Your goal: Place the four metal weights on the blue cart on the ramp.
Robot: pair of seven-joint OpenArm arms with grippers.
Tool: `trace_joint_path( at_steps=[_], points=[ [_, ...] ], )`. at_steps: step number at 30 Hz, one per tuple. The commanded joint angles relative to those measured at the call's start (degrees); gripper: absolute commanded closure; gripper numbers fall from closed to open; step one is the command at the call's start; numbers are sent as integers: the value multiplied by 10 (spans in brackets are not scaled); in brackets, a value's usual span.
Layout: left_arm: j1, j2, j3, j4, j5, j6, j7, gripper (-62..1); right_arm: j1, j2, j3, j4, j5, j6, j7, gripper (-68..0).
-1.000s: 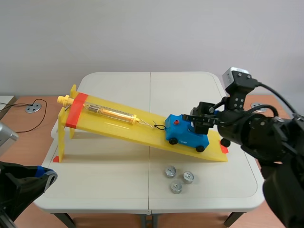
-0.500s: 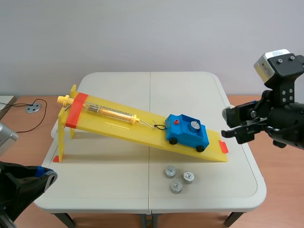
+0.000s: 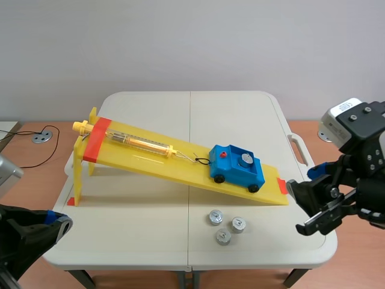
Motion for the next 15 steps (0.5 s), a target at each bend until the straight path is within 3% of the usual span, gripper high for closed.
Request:
trace_joint_path(
  at_steps=[1,10,15],
  points=[
    [-2,8,-11,42,-42,-14,-46,-32,28,23,-23,24,8,20,84,-276],
    [-2,8,-11,42,-42,-14,-46,-32,87,-25,-103,-76,-89,19,135,-276],
    [-2,8,-11,42,-42,-14,-46,-31,130,-56,-140,-138,-120,16,159,-276]
  ],
)
